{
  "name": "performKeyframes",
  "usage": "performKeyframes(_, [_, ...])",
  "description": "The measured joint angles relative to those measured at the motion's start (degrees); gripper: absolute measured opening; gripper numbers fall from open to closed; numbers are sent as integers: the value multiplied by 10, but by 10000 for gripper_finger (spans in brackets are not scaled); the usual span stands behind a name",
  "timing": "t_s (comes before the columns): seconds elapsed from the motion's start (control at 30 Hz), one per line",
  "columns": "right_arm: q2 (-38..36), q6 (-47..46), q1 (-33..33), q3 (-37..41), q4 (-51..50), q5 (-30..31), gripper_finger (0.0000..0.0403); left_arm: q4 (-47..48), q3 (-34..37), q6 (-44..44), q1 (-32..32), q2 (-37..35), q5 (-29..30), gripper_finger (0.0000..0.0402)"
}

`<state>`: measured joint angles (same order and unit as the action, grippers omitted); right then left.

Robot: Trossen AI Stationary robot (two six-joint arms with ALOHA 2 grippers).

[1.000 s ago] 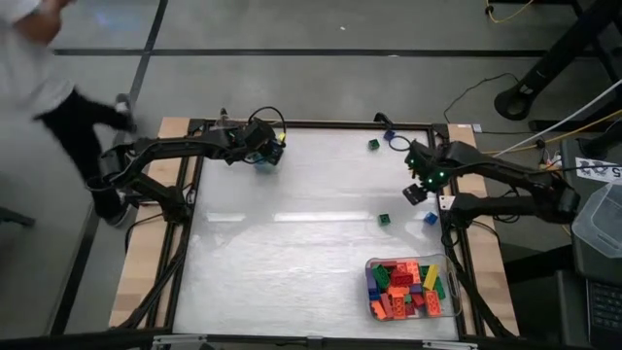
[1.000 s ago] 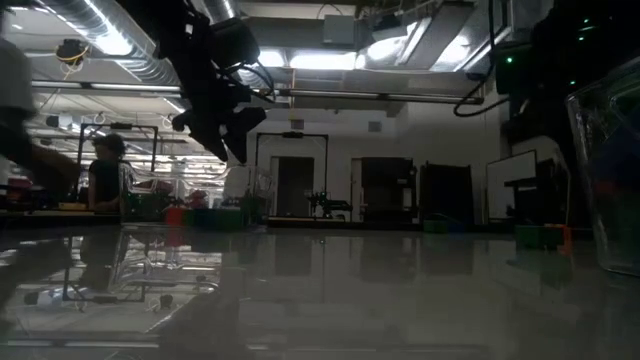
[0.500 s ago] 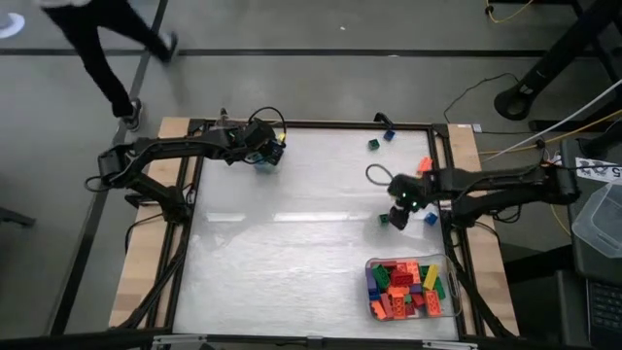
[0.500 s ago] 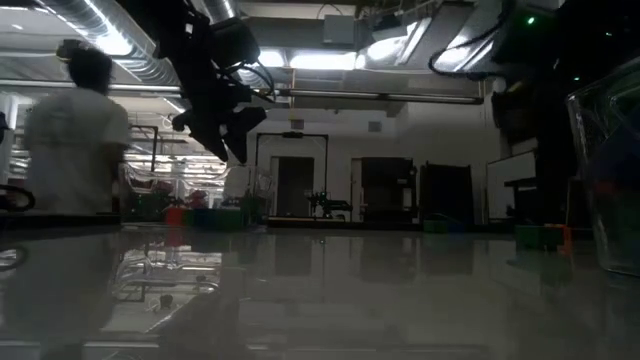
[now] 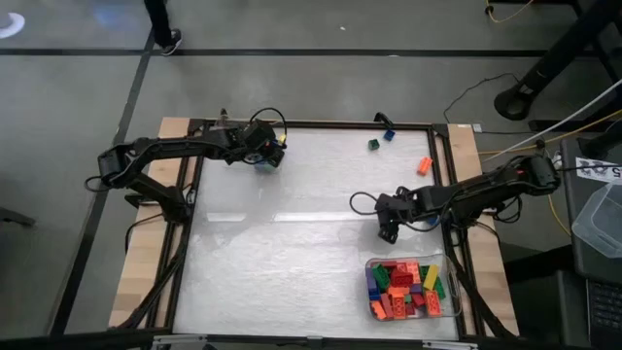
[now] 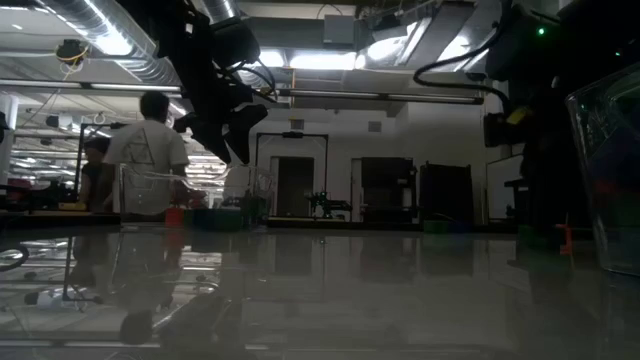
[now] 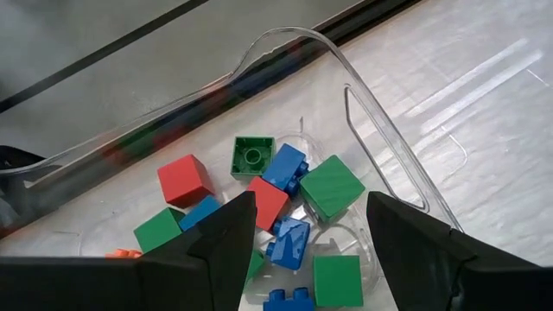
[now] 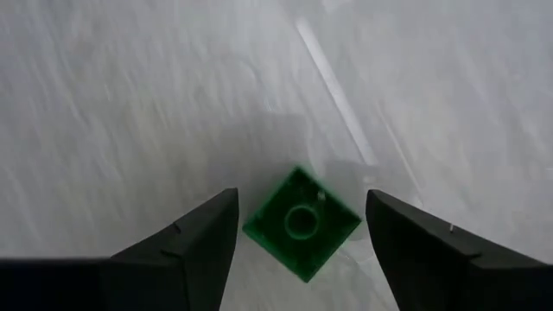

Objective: Sort blocks by size
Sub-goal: Put the square green game piece into the top transparent bin

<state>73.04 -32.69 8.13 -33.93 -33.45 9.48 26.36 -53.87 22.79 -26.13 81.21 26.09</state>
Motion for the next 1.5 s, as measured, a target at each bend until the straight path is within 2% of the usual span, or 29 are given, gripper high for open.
performKeyframes(0.4, [49, 9, 5, -1, -7, 1, 243, 0, 0, 0, 0, 0, 0, 210])
performKeyframes(0.67, [53, 12, 5, -5, 6, -4, 138, 0, 0, 0, 0, 0, -3, 210])
performKeyframes(0.9, [55, 62, 5, -56, 49, 31, 136, -52, 0, 16, 11, 0, -99, 210])
performKeyframes(1.07, [55, 126, 5, -98, 98, 67, 158, -141, 0, 39, 42, 0, -182, 210])
performKeyframes(1.23, [55, 207, 5, -123, 168, 101, 149, -237, 0, 112, 85, 0, -266, 210])
performKeyframes(1.5, [54, 315, 5, -132, 294, 118, 154, -276, 0, 216, 170, 1, -276, 210])
